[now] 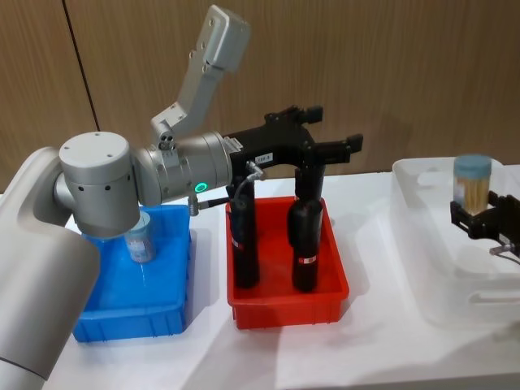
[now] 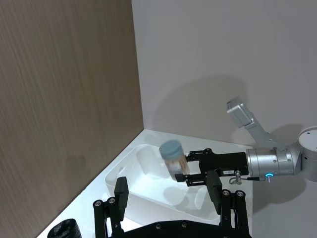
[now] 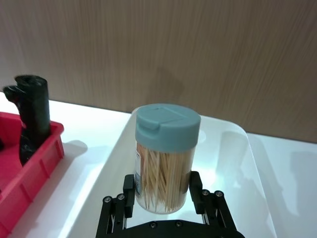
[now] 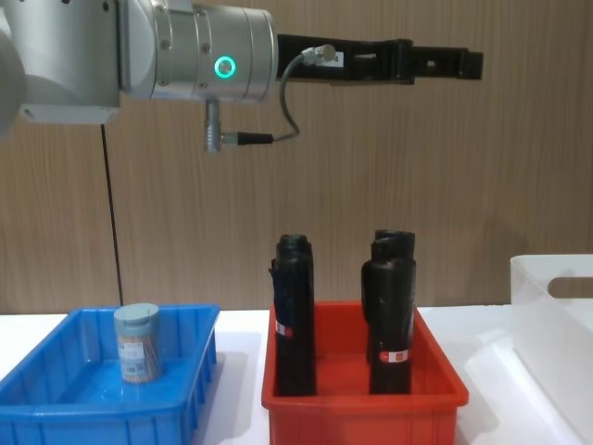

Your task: Pick the cotton swabs from the blue box and place them into the white box.

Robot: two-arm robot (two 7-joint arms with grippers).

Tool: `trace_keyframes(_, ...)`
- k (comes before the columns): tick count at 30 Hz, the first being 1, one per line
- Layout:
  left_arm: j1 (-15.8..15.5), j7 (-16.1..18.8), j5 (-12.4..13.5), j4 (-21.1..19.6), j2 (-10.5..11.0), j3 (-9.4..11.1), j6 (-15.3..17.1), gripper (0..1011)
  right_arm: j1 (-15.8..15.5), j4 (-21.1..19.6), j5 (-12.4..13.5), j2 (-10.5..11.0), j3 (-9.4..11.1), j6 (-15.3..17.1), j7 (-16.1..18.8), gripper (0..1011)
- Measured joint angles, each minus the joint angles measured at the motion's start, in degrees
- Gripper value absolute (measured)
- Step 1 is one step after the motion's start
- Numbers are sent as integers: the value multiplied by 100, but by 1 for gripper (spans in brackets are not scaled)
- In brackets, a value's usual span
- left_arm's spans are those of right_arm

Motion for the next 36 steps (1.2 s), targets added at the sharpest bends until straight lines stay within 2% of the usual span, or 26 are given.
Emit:
trace_keyframes(2, 0, 0, 0, 0, 0, 0, 0, 1004, 25, 68, 5, 2, 8, 15, 31, 683)
trace_keyframes(5, 0, 0, 0, 0, 0, 0, 0, 1004, 81, 210, 15, 6, 18, 34, 93, 804)
trace_keyframes(8, 0, 0, 0, 0, 0, 0, 0, 1004, 103, 282, 29, 7, 22, 34, 133, 859)
trace_keyframes(12, 0, 0, 0, 0, 0, 0, 0, 1004, 127, 367, 48, 10, 31, 17, 182, 982)
trace_keyframes(14, 0, 0, 0, 0, 0, 0, 0, 1004, 130, 384, 51, 11, 32, 2, 196, 1002)
trace_keyframes(36, 0, 0, 0, 0, 0, 0, 0, 1004, 44, 312, 90, 33, 55, -158, 258, 1002)
